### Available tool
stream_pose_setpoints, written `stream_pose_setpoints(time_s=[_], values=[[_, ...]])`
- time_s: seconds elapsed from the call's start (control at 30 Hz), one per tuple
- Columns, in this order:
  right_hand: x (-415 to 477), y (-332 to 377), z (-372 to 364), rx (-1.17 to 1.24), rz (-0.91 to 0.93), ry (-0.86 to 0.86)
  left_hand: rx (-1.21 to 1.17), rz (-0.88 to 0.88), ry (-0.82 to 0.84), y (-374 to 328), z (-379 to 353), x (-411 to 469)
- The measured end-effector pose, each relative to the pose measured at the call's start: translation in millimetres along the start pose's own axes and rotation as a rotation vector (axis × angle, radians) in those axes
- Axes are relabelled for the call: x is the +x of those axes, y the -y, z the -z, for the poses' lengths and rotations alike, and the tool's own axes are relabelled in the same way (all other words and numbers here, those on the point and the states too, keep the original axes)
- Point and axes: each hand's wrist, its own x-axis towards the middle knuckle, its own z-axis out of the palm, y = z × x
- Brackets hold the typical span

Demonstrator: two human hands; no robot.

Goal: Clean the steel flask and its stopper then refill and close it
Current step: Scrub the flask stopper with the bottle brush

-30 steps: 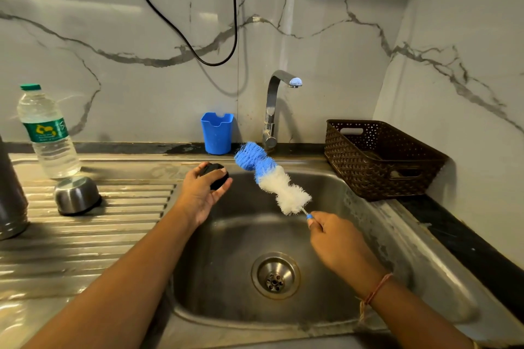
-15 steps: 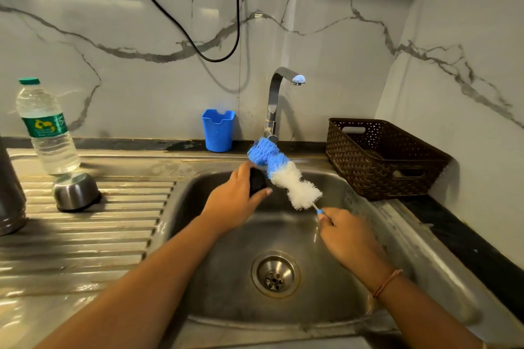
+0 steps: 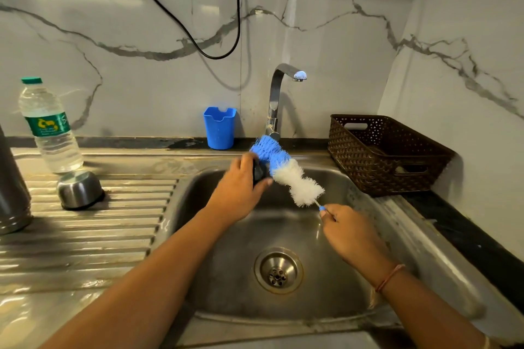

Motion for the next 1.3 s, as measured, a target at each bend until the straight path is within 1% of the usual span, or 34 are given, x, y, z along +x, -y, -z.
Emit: stream_pose_setpoints(time_s=[0.03, 0.07, 0.1, 0.13, 0.2, 0.23, 0.27, 0.3, 0.33, 0.37, 0.4, 0.43, 0.53, 0.63, 0.7, 0.73, 0.83, 0.97, 1.07, 1.3], values=[[0, 0, 0, -0.002, 0.001, 0.0, 0.085, 0.117, 0.2, 3, -3, -2], [0, 0, 0, -0.004, 0.002, 0.001, 0.135, 0.166, 0.292, 7, -8, -5], [0, 0, 0, -0.004, 0.004, 0.002, 0.135, 0.162, 0.265, 10, -9, -8], [1, -1, 0, 0.0, 0.001, 0.002, 0.074, 0.109, 0.132, 10, -7, -8], [3, -1, 1, 0.014, -0.005, -0.008, -0.046, -0.036, -0.221, 5, 0, -4], [3, -1, 2, 0.015, -0.006, -0.013, -0.051, -0.067, -0.298, 2, 4, -1], [3, -1, 2, 0.011, -0.006, -0.012, -0.047, -0.047, -0.251, 2, 8, 2], [2, 0, 2, 0.005, -0.007, -0.003, -0.01, 0.046, -0.088, 4, 10, 4], [2, -1, 1, 0.001, -0.008, 0.008, 0.074, 0.182, 0.142, 9, 8, 3], [1, -1, 1, -0.006, -0.005, 0.018, 0.153, 0.309, 0.335, 15, 5, -1], [1, -2, 1, -0.013, -0.003, 0.023, 0.192, 0.398, 0.416, 21, 2, -4], [0, -1, 1, -0.017, 0.002, 0.023, 0.181, 0.444, 0.39, 24, 3, -6], [1, -1, 3, -0.009, 0.004, 0.019, 0.07, 0.482, 0.103, 23, 20, 1], [1, -2, 1, -0.02, 0.01, 0.031, 0.091, 0.504, -0.172, 27, 45, 8], [1, -3, 0, -0.013, 0.012, 0.028, 0.118, 0.512, -0.313, 43, 61, 7], [0, -3, -1, -0.006, 0.016, 0.024, 0.111, 0.526, -0.357, 53, 69, 7], [-1, -2, -3, 0.001, 0.018, 0.02, 0.107, 0.602, -0.386, 82, 87, 3], [0, -3, -7, -0.01, 0.034, 0.027, 0.1, 0.677, -0.345, 109, 89, -2], [1, -5, -8, -0.005, 0.033, 0.026, 0.109, 0.685, -0.315, 116, 85, -4], [1, -6, -8, 0.022, 0.043, 0.017, 0.122, 0.679, -0.307, 119, 85, -6]])
